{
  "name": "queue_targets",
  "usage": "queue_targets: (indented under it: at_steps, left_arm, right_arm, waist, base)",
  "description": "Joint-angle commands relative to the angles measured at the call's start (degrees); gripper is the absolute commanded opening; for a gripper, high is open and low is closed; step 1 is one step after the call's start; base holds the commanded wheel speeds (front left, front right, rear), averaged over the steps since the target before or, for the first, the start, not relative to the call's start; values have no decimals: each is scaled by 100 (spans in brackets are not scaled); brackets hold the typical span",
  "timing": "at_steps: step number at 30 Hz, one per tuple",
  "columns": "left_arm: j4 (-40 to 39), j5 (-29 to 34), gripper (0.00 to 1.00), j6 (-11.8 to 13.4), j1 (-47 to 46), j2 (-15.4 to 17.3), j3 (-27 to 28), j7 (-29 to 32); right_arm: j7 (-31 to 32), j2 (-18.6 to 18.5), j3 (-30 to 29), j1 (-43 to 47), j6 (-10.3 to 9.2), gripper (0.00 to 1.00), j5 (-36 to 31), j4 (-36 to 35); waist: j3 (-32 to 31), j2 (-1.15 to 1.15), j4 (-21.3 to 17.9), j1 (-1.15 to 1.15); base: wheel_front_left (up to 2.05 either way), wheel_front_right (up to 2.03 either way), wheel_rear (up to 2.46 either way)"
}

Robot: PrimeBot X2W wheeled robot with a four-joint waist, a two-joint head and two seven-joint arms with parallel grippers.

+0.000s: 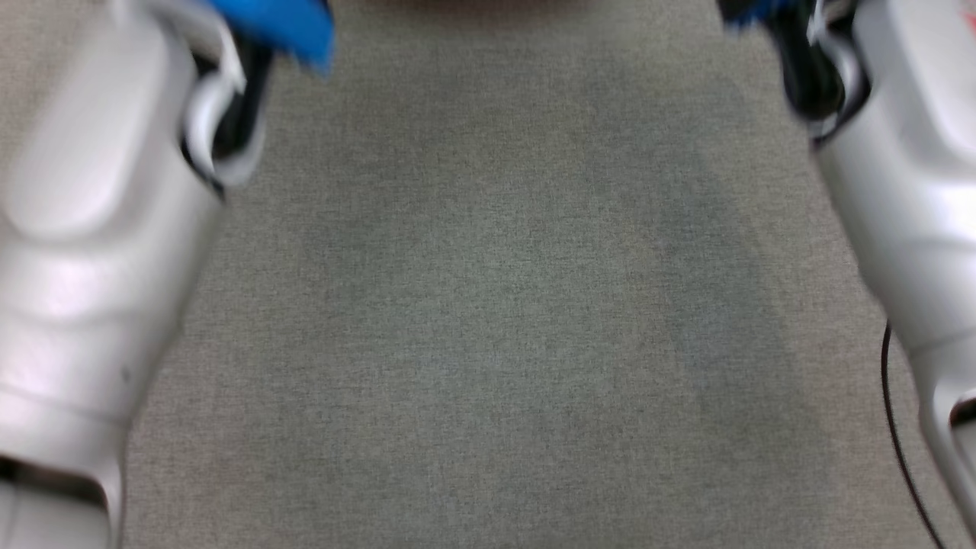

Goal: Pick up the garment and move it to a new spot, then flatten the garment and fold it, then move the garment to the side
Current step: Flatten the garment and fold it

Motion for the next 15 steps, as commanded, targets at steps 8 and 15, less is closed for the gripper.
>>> queue_targets:
  at_steps: [8, 15]
  left_arm:
    - [-1107, 442, 0, 342, 2696, 132, 619, -59]
    - [-1913, 921, 0, 503, 4853, 82, 799, -62]
  right_arm:
    - [-25, -257, 67, 2339, 1, 0, 259, -1001]
    - [-28, -526, -142, 4309, 1, 0, 242, -1925]
  waist:
    - [-260, -1, -102, 0]
    - [-654, -1, -16, 0]
  base:
    - [0, 0, 0]
    - [0, 0, 0]
